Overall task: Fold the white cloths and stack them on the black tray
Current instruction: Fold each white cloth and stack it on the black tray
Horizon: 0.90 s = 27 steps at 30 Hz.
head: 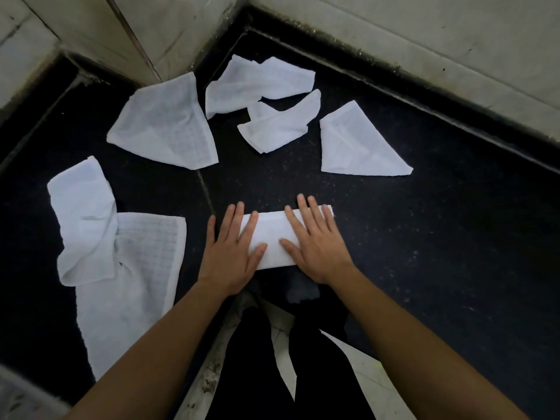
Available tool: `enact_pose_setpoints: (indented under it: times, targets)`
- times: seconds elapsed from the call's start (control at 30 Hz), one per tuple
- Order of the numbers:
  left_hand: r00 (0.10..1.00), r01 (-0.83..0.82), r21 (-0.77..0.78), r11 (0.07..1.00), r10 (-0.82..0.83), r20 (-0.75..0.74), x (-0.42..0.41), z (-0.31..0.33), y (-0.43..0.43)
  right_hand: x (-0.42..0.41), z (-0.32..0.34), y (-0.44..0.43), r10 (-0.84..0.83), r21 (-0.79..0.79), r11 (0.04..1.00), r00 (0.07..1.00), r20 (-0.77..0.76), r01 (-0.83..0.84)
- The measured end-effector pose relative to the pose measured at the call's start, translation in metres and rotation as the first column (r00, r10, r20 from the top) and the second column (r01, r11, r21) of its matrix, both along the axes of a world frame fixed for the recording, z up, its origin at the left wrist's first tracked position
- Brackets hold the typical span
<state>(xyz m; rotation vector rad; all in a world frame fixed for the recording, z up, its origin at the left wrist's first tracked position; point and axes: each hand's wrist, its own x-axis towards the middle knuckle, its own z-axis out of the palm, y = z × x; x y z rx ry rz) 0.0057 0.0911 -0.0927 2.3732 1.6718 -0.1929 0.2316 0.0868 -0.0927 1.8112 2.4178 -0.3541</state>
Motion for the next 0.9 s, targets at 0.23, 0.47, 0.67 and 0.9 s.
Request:
enact_pose_setpoints:
  times: [0.23,0.47,0.67,0.9]
  targets:
    - [1.0,-0.002,-0.01,1.0,0.002,0.007,0.0,0.0,-0.003,0.038,0.005,0.0,-0.06,-0.088,0.994,0.992,0.107,0.07]
    - [1.0,0.005,0.109,0.994,-0.008,0.025,0.013,0.015,-0.006,0.038,0.026,-0.019,-0.435,0.041,0.891,0.876,-0.209,0.452]
    - [0.987,0.161,0.102,0.982,-0.162,0.005,0.042,0.007,-0.003,0.024,0.036,-0.016,-0.622,-0.082,0.774,0.731,-0.28,0.627]
    - [0.99,0.134,0.02,0.991,-0.133,-0.043,0.045,0.005,-0.003,0.033,0.049,0.011,-0.822,-0.445,0.554,0.549,-0.153,0.704]
